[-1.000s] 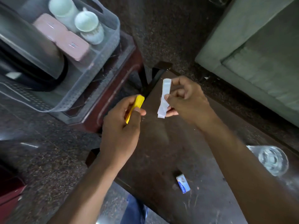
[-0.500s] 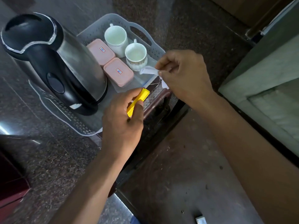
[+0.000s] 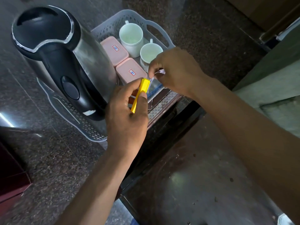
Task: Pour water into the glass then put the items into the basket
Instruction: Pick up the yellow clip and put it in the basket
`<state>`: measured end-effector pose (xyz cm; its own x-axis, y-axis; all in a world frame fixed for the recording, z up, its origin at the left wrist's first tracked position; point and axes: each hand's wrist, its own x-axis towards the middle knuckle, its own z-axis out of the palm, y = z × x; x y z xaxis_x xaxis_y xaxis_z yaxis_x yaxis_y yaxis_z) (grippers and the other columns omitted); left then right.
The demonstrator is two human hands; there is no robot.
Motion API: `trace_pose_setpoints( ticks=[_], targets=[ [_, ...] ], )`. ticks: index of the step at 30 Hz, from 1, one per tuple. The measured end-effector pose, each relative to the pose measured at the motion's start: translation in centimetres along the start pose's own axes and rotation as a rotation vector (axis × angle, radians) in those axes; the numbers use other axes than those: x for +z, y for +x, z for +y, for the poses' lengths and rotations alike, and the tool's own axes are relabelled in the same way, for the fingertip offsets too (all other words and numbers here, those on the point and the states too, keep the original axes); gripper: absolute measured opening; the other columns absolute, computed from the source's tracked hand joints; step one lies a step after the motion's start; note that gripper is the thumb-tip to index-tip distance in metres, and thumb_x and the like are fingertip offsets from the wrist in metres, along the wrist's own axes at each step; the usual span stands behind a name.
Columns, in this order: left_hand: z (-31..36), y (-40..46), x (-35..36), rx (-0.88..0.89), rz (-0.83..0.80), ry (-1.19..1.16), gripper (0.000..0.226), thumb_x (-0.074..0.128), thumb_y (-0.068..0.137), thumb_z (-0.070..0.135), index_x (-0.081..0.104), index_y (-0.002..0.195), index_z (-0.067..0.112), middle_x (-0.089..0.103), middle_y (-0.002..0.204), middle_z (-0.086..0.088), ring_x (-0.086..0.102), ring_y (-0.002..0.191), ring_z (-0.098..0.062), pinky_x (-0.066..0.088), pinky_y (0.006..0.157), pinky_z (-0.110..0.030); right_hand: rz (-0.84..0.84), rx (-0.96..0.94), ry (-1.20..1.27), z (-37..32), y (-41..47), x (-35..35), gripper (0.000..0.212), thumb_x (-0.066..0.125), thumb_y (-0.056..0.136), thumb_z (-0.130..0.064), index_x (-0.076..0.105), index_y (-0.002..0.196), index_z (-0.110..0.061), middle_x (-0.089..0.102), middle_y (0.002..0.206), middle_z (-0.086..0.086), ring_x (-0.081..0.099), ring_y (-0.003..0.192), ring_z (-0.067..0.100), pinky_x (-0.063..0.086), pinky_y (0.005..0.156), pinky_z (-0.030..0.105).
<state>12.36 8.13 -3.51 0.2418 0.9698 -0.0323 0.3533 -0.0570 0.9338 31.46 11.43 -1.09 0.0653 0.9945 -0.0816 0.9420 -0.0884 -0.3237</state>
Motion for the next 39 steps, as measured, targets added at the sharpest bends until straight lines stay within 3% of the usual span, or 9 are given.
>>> trace_pose_setpoints(
  ticks=[3, 8, 13, 16, 20, 26, 30, 36, 39],
  targets=[
    [0.0, 0.3, 0.0, -0.001, 0.006, -0.018, 0.028, 0.063, 0.105, 0.017, 0.077, 0.129, 0.025, 0.076, 0.118, -0.009, 0.071, 0.106, -0.025, 0.056, 0.089, -0.032, -0.123, 0.034, -0.008, 0.1, 0.9, 0.2, 0.025, 0.073, 0.091, -0.012, 0.085, 0.101, -0.031, 0.081, 0.111, -0.003, 0.074, 0.109, 0.023, 0.059, 0.100, 0.040],
    [-0.4, 0.7, 0.2, 0.007, -0.007, 0.019, 0.030, 0.066, 0.108, 0.007, 0.078, 0.134, 0.017, 0.075, 0.119, -0.009, 0.071, 0.108, -0.026, 0.053, 0.089, -0.026, -0.276, 0.051, -0.028, 0.2, 1.7, -0.2, 0.029, 0.069, 0.087, -0.006, 0.085, 0.099, -0.027, 0.081, 0.106, 0.005, 0.073, 0.103, 0.028, 0.059, 0.090, 0.037],
    [-0.7, 0.9, 0.2, 0.017, 0.001, -0.003, 0.031, 0.065, 0.107, 0.008, 0.078, 0.132, 0.020, 0.075, 0.119, -0.009, 0.071, 0.109, -0.025, 0.052, 0.089, -0.024, -0.420, 0.078, -0.006, -0.1, 2.1, -0.4, 0.041, 0.060, 0.088, -0.008, 0.083, 0.112, -0.032, 0.075, 0.115, 0.010, 0.068, 0.102, 0.033, 0.047, 0.072, 0.030],
    [-0.8, 0.7, 0.3, 0.013, 0.010, -0.010, 0.031, 0.063, 0.105, 0.015, 0.077, 0.132, 0.021, 0.075, 0.119, -0.007, 0.071, 0.110, -0.024, 0.054, 0.090, -0.026, -0.459, 0.080, -0.001, -0.7, 2.2, 0.0, 0.041, 0.056, 0.090, -0.010, 0.079, 0.113, -0.035, 0.067, 0.107, 0.004, 0.066, 0.103, 0.033, 0.044, 0.074, 0.030],
    [-0.9, 0.8, 0.2, 0.012, -0.018, 0.003, 0.035, 0.061, 0.104, 0.017, 0.077, 0.134, 0.019, 0.076, 0.124, -0.005, 0.071, 0.110, -0.024, 0.054, 0.090, -0.027, -0.443, 0.067, -0.054, -1.3, 2.4, 0.2, 0.029, 0.057, 0.091, -0.016, 0.072, 0.102, -0.039, 0.066, 0.107, 0.005, 0.065, 0.104, 0.035, 0.040, 0.073, 0.032],
    [-1.0, 0.7, 0.2, -0.018, -0.010, 0.003, 0.039, 0.060, 0.101, 0.021, 0.076, 0.137, 0.019, 0.075, 0.122, -0.005, 0.069, 0.108, -0.023, 0.054, 0.092, -0.030, -0.436, 0.054, -0.100, -2.0, 2.6, 0.1, 0.031, 0.056, 0.093, -0.015, 0.071, 0.111, -0.035, 0.066, 0.115, 0.005, 0.064, 0.109, 0.034, 0.042, 0.077, 0.037],
    [-1.1, 0.7, 0.2, -0.017, 0.000, 0.002, 0.034, 0.064, 0.104, 0.010, 0.075, 0.137, 0.017, 0.075, 0.123, -0.004, 0.070, 0.112, -0.023, 0.056, 0.096, -0.034, -0.439, 0.053, -0.086, -1.9, 2.6, 0.1, 0.034, 0.055, 0.093, -0.013, 0.072, 0.114, -0.034, 0.067, 0.117, 0.005, 0.065, 0.109, 0.034, 0.048, 0.080, 0.039],
    [-0.6, 0.7, 0.4, -0.007, 0.052, 0.005, 0.039, 0.065, 0.100, 0.016, 0.071, 0.138, 0.016, 0.074, 0.123, -0.004, 0.070, 0.113, -0.025, 0.057, 0.101, -0.044, -0.274, 0.059, 0.135, -0.6, 1.2, -1.3, 0.034, 0.058, 0.096, -0.004, 0.077, 0.117, -0.023, 0.077, 0.114, 0.001, 0.071, 0.109, 0.022, 0.058, 0.099, 0.040],
    [-0.2, 1.0, 0.7, -0.005, 0.064, 0.003, 0.040, 0.069, 0.098, 0.014, 0.069, 0.139, 0.016, 0.070, 0.115, 0.002, 0.068, 0.104, -0.020, 0.058, 0.099, -0.039, -0.192, 0.071, 0.335, 0.1, 0.1, -2.9, 0.038, 0.057, 0.092, 0.003, 0.080, 0.114, -0.020, 0.081, 0.106, -0.002, 0.075, 0.103, 0.013, 0.060, 0.100, 0.035]
  ],
)
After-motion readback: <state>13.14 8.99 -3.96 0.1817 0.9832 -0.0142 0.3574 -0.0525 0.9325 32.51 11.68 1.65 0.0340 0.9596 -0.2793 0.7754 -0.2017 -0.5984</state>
